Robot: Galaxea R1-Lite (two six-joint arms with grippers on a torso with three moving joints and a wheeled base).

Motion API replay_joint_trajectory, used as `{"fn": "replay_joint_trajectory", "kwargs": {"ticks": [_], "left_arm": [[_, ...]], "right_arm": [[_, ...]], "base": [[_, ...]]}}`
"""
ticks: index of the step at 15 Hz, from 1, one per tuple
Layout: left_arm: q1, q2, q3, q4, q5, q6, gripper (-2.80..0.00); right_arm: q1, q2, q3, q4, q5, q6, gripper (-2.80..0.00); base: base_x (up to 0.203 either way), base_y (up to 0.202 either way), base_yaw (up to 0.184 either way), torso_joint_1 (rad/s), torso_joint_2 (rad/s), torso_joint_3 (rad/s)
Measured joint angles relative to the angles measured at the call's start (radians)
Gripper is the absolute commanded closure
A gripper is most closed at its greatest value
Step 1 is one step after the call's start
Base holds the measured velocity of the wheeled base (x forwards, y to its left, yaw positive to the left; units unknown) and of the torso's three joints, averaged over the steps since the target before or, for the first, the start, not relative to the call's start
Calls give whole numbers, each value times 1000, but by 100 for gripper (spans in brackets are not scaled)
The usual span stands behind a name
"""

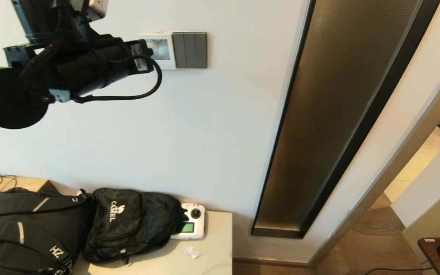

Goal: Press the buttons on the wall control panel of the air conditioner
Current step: Turn on the central air conditioner

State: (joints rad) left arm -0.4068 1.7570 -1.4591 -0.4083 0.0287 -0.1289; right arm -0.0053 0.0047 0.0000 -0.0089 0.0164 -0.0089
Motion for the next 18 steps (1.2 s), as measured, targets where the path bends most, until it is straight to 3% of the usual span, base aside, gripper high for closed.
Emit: {"fn": "replay_joint_trajectory", "kwargs": {"ticks": [6, 18], "left_arm": [[-29, 165, -134, -3, 12, -4, 0], [-14, 304, -259, -56, 51, 2, 0]], "right_arm": [[1, 0, 0, 0, 0, 0, 0], [0, 0, 0, 0, 0, 0, 0]], "base": [[0, 0, 0, 0, 0, 0], [0, 0, 0, 0, 0, 0]]}}
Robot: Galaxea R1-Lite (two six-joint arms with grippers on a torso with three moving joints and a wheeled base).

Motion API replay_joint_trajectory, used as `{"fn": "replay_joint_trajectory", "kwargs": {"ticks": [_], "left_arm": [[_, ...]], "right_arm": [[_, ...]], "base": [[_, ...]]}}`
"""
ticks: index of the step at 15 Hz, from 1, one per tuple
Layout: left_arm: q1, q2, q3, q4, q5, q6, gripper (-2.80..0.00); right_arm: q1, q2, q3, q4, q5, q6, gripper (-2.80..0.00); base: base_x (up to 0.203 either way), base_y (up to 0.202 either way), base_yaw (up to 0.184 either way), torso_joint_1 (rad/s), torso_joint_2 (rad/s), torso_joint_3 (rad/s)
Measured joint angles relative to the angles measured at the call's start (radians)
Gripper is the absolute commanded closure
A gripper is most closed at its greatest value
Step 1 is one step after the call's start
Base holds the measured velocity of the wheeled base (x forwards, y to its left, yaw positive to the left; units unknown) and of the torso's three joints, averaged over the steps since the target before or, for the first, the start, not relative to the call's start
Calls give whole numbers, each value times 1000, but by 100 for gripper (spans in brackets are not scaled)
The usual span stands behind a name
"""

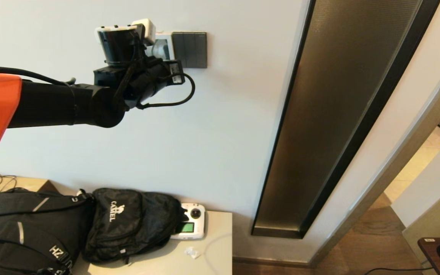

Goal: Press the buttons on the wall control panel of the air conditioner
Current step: Turn on the central air conditioner

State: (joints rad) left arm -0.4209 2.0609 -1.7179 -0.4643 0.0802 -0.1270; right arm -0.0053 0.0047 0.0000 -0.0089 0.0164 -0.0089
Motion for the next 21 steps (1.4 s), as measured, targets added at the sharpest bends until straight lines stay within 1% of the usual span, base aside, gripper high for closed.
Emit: {"fn": "replay_joint_trajectory", "kwargs": {"ticks": [9, 14, 21], "left_arm": [[56, 34, -45, 14, -7, 2, 0], [54, 40, -44, 12, -9, 0, 0], [26, 40, -33, 11, -3, -1, 0]], "right_arm": [[0, 0, 0, 0, 0, 0, 0], [0, 0, 0, 0, 0, 1, 0], [1, 0, 0, 0, 0, 0, 0]], "base": [[0, 0, 0, 0, 0, 0], [0, 0, 0, 0, 0, 0], [0, 0, 0, 0, 0, 0]]}}
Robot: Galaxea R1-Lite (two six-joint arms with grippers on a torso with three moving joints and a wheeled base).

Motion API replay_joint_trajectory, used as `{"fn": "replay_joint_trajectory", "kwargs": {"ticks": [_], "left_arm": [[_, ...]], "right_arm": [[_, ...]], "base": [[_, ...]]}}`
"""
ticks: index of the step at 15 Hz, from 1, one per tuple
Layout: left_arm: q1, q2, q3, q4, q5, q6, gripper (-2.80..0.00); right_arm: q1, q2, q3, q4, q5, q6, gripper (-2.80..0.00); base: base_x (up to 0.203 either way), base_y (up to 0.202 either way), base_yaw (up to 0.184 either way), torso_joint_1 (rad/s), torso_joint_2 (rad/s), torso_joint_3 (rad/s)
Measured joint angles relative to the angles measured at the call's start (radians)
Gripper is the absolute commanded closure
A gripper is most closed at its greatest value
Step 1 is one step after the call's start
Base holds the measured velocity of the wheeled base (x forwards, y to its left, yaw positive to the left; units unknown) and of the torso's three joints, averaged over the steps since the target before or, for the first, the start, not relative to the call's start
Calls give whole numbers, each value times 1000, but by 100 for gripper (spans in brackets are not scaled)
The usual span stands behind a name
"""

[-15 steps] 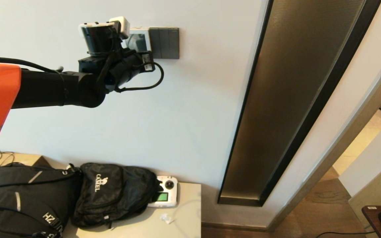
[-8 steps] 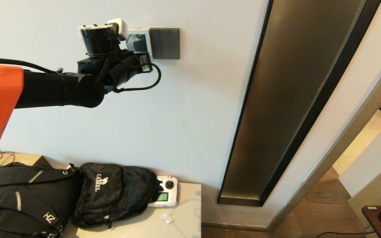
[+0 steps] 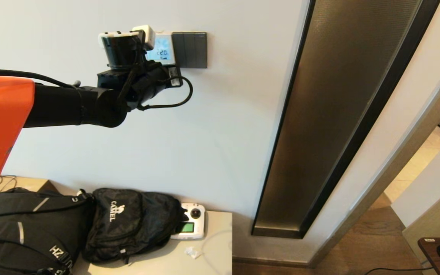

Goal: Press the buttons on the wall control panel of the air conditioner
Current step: Turn on the central air conditioner, then press the temperature increase button

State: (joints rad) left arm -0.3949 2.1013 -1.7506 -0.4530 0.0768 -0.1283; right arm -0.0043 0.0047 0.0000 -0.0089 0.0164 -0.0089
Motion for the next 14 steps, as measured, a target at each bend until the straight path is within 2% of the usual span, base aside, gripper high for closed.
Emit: {"fn": "replay_joint_trajectory", "kwargs": {"ticks": [4, 10, 14], "left_arm": [[-3, -11, 13, -8, 4, 0, 0], [0, -108, 143, -44, 4, 0, 0], [4, -110, 155, -39, 6, 3, 0]], "right_arm": [[-1, 0, 0, 0, 0, 0, 0], [-1, 0, 0, 0, 0, 0, 0], [-1, 0, 0, 0, 0, 0, 0]], "base": [[0, 0, 0, 0, 0, 0], [0, 0, 0, 0, 0, 0], [0, 0, 0, 0, 0, 0]]}}
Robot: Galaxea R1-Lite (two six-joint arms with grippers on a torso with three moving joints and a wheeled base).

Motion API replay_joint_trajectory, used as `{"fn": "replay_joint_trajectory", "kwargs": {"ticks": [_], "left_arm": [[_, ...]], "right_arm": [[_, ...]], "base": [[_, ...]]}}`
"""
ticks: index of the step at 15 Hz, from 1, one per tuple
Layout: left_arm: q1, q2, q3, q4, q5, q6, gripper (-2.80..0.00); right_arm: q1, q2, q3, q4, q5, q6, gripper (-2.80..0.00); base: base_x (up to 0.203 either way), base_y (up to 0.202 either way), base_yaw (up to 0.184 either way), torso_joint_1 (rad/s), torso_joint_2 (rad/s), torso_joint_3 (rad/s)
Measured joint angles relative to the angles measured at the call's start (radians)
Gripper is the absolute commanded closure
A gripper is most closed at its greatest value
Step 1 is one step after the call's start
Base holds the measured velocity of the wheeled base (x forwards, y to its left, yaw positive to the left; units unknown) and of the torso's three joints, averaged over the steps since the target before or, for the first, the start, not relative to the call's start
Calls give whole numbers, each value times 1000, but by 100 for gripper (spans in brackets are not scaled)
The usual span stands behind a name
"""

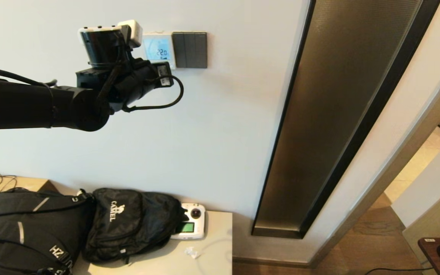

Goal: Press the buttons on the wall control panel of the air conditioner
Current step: Press the temperature increase button

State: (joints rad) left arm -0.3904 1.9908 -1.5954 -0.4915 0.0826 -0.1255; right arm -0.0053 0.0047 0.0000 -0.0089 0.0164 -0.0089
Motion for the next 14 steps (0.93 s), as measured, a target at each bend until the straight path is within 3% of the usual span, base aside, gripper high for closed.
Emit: {"fn": "replay_joint_trajectory", "kwargs": {"ticks": [14], "left_arm": [[38, 117, -146, 40, -2, 15, 0]], "right_arm": [[0, 0, 0, 0, 0, 1, 0]], "base": [[0, 0, 0, 0, 0, 0]]}}
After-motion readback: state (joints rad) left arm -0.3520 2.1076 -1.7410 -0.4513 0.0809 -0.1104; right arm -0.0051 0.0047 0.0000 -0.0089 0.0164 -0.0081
